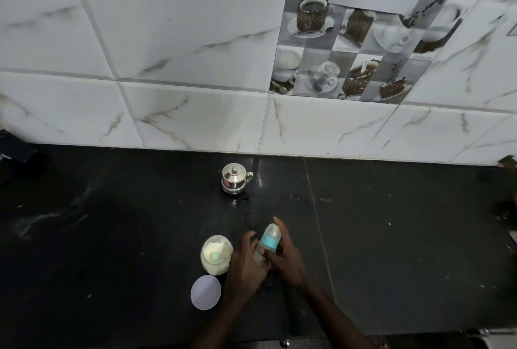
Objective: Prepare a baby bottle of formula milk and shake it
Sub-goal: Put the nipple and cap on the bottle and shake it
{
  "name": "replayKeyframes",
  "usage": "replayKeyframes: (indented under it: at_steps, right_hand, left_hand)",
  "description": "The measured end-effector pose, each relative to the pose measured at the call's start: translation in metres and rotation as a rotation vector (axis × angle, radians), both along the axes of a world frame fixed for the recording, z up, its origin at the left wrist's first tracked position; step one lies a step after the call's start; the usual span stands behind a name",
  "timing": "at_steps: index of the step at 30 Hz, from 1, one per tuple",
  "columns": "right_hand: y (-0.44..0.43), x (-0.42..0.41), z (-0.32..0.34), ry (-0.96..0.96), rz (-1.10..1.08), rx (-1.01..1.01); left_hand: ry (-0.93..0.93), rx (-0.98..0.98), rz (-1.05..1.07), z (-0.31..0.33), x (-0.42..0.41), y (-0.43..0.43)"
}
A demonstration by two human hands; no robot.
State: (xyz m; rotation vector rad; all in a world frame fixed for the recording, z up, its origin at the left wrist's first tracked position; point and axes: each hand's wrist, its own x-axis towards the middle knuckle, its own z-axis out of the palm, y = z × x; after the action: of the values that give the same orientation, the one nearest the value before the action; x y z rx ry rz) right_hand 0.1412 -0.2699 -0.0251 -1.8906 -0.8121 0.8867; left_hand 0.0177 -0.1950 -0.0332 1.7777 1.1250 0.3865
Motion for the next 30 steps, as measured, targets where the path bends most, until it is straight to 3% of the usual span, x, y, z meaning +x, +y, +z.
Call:
replayKeyframes:
  at_steps: [2,6,9,12,15,18,21,24,28,30]
  right_hand:
    - [-0.001,0.002,-0.001,-0.013,-0.06,-0.005]
    - [-0.003,0.002,0.003,-0.011,-0.239,-0.007]
    - [-0.007,0.003,0.008,-0.106,-0.133,-0.023]
    - [-0.006,0.01,0.015,-0.122,-0.2,0.015]
    - [-0.005,0.003,0.024,-0.194,-0.051,0.018]
    - [-0.004,0.0,0.03,-0.191,-0.137,0.09]
    - [-0.002,-0.003,0.034,-0.238,-0.01,0.054]
    - [0.0,-0.002,0.035,-0.184,-0.278,0.131]
    - [-0.005,-0.003,0.032,-0.144,-0.246,0.06]
    - [-0.008,0.004,0.029,-0.169,-0.433,0.08]
  left_hand:
    - [-0.102,-0.069,-0.012,0.009,-0.004,0.001]
    - [-0.303,-0.005,0.065,0.021,-0.008,0.011]
    - [-0.377,0.07,0.106,0.024,-0.011,0.02]
    - [-0.413,0.12,0.127,0.026,-0.013,0.027]
    - [-0.408,0.104,0.123,0.026,-0.015,0.028]
    - [-0.421,0.091,0.077,0.028,-0.011,0.024]
    - [-0.431,0.077,0.087,0.028,-0.008,0.019]
    - [-0.438,0.09,0.105,0.024,-0.006,0.023]
    - [-0.419,0.072,0.155,0.024,-0.01,0.028]
    - [-0.427,0.062,0.184,0.025,-0.01,0.033]
